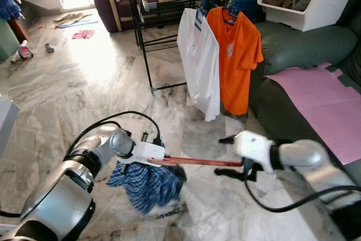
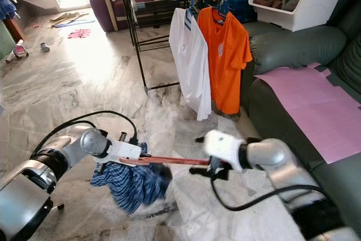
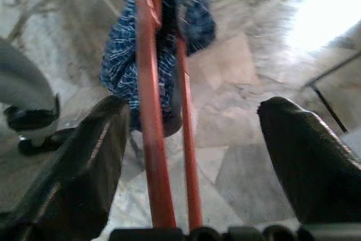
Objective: Hang hanger
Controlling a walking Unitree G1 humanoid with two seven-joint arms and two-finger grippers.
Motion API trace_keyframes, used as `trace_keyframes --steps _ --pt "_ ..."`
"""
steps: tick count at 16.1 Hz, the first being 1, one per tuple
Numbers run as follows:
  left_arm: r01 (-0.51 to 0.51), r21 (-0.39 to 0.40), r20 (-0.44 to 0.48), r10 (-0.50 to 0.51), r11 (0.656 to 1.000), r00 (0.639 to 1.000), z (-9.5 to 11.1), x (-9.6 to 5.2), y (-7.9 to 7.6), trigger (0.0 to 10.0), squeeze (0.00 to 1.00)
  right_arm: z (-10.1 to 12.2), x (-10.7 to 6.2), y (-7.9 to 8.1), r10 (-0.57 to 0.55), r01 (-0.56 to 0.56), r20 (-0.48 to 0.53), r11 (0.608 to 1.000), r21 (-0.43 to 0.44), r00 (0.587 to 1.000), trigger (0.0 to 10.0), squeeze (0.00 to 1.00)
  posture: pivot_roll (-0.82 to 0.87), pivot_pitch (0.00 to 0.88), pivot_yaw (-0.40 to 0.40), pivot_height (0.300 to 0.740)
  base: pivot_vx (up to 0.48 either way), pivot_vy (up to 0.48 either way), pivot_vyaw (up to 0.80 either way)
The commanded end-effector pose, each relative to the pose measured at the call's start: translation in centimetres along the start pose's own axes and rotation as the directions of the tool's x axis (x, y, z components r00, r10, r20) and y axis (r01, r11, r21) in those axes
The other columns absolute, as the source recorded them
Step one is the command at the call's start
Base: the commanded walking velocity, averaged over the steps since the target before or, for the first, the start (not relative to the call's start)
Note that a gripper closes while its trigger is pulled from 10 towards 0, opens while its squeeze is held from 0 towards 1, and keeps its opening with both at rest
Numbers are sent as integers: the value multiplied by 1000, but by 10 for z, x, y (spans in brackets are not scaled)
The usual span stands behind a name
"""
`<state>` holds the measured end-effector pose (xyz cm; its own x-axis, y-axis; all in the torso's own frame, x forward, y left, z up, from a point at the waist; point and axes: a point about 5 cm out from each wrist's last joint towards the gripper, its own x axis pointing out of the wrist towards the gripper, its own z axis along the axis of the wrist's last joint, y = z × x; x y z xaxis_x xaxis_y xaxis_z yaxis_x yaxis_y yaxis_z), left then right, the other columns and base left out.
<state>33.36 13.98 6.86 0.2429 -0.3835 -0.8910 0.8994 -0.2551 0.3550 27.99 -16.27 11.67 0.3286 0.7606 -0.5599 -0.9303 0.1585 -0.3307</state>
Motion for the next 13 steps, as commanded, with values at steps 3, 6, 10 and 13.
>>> trace_keyframes --steps 3,6,10,13 --pt "-14 21 -3 14 1000 1000 2 -3 6 10000 0 6 11 8 95 -94 17 994 -56 995 667 0 -101 3 59 740 0 0 0" --pt "-17 20 -4 17 1000 1000 3 -3 7 10000 0 6 15 11 104 -103 14 992 -69 994 824 0 -100 3 59 740 0 0 0" --pt "-15 22 -5 15 1000 1000 2 -3 6 10000 0 -1 22 14 126 -129 -33 986 -102 991 235 0 -98 4 60 740 0 0 0" --pt "-12 24 0 12 1000 1000 4 -3 7 10000 0 -3 25 15 129 -133 -44 985 -109 991 0 0 -96 5 61 740 0 0 0"
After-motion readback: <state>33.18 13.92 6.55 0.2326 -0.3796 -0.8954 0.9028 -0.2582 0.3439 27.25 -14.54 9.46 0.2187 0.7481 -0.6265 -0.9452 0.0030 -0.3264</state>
